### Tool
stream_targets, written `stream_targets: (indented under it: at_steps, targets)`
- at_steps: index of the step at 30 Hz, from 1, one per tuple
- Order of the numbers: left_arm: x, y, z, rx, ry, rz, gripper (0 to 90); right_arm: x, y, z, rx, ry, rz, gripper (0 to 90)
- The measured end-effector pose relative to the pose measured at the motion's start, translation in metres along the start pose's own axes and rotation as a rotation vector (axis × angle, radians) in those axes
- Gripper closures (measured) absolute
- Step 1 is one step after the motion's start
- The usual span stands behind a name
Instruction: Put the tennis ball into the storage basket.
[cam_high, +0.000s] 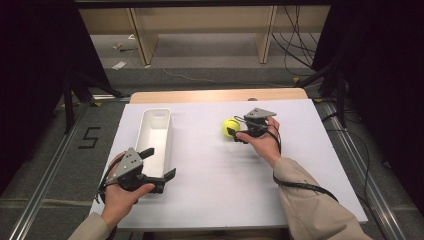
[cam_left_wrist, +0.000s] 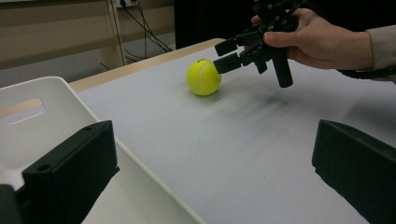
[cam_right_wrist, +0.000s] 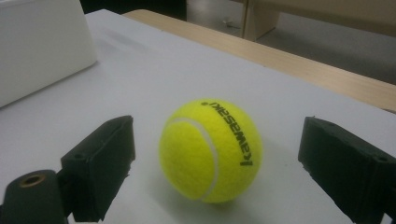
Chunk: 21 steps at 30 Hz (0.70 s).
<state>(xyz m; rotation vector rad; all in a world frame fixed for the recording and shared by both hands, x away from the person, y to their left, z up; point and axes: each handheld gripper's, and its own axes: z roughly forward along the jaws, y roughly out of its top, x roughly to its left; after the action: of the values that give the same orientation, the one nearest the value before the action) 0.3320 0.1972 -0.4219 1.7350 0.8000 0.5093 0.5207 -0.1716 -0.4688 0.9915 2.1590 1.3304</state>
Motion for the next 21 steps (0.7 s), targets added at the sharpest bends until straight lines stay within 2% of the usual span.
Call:
stream_targets:
  at_steps: [21]
  targets:
    - [0.000, 0.000, 0.000, -0.002, -0.001, -0.002, 0.0, -0.003, -0.002, 0.020, 0.032, -0.010, 0.016, 11.3]
